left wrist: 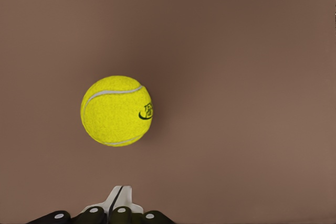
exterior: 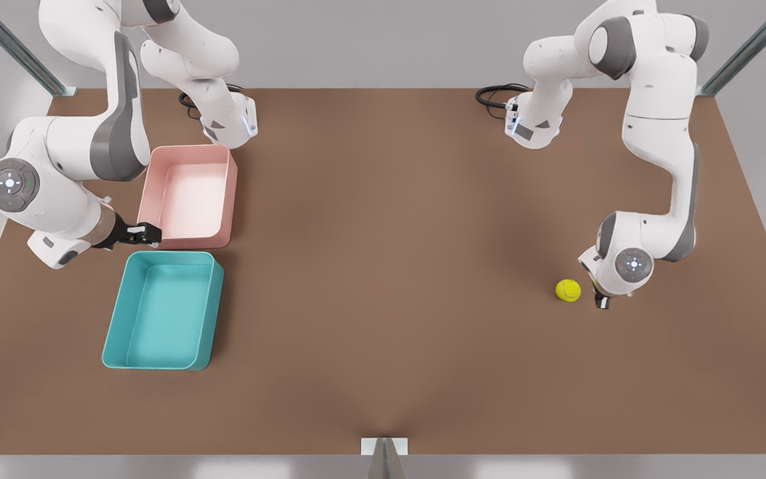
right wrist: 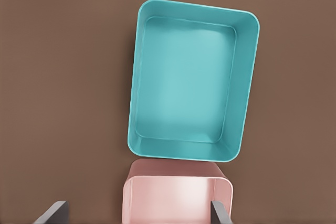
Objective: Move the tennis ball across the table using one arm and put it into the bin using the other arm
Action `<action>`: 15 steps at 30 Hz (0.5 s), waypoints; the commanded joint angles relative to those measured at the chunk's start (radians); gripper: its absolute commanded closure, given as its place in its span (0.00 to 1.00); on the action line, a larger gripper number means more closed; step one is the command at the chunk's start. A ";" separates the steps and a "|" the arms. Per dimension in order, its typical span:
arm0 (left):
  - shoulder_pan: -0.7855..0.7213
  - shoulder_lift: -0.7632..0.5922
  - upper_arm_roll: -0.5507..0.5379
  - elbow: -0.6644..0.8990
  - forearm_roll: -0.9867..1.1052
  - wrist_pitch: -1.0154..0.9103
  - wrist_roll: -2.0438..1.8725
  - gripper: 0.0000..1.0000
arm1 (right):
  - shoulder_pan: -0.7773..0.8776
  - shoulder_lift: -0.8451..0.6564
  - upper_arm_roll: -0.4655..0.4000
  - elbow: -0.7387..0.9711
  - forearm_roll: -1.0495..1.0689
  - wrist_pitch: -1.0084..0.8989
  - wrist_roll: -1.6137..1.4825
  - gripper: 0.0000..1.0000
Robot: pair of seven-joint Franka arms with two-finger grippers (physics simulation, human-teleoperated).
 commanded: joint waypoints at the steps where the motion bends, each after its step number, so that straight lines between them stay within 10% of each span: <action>1: 0.001 0.013 0.000 0.001 -0.012 0.037 0.386 0.79 | 0.000 0.002 0.000 0.000 0.001 0.001 0.003 0.00; 15: 0.033 0.029 0.015 -0.078 0.011 0.215 0.134 0.79 | -0.001 0.002 0.000 -0.003 0.002 0.001 0.005 0.00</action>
